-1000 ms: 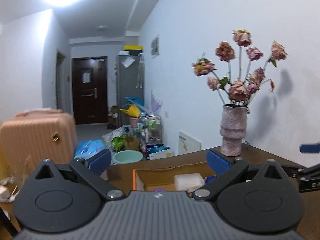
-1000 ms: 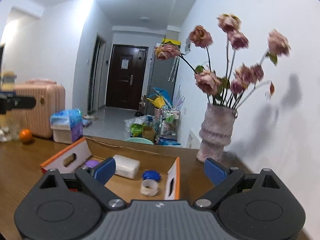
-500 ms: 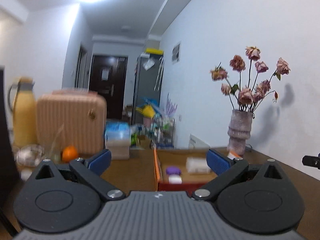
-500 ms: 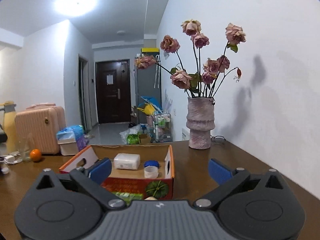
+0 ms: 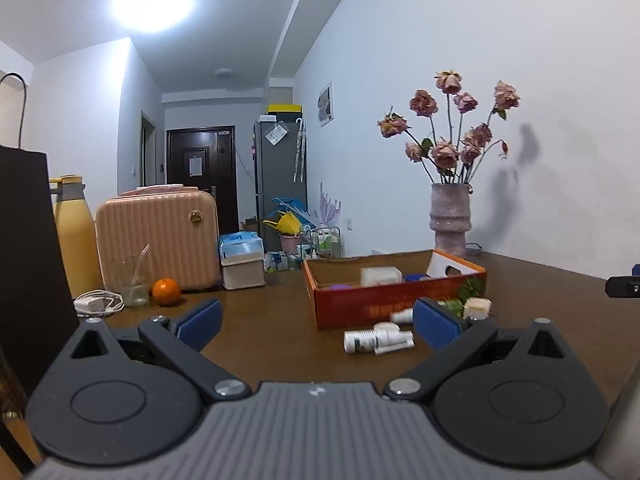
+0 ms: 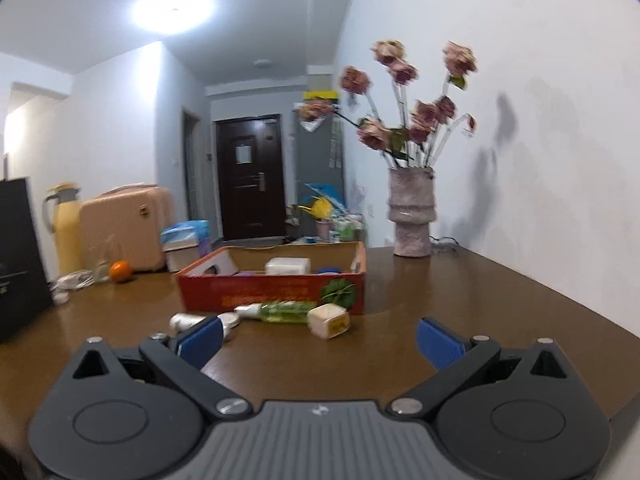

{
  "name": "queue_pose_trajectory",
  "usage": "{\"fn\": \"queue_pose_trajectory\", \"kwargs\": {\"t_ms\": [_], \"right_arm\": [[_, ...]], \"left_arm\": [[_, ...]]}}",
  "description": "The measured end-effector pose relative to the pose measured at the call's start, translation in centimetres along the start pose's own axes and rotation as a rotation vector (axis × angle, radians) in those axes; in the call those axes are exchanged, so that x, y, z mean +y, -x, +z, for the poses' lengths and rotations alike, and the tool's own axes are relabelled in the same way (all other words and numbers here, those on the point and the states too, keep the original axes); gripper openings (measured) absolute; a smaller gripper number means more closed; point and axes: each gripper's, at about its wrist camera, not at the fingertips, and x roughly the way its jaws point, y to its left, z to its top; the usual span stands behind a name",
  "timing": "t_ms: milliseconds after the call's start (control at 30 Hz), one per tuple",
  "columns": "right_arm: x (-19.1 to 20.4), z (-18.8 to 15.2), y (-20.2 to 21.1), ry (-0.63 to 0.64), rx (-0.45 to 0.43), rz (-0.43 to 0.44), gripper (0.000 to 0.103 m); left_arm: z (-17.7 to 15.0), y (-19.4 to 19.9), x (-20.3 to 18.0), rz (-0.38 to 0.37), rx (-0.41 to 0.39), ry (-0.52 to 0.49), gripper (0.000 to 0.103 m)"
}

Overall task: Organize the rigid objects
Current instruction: 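Withdraw both grippers from the box toward the remaining items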

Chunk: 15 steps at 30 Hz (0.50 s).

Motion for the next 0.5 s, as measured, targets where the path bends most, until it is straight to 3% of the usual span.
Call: {"fn": "queue_pose_trajectory", "kwargs": {"t_ms": [233,367,500], "right_arm": [[2.2,-2.0,1.4,0.003,0.024,0.031,0.103],[3.1,-2.1,-0.4,0.068,0.042,0.015,0.103],[3.0,-1.7,-3.6,0.041,0.096,0.014,0.103]], "left_arm": [[-1.7,0.3,-0.3,-0.054,0.081,-0.01,0.103],[-2.3,-2.2,0.3,-0.063,0.13,0.018,0.103],[-2.4,-6.7,0.8,-0.148,0.183,0.017,0.103]]}}
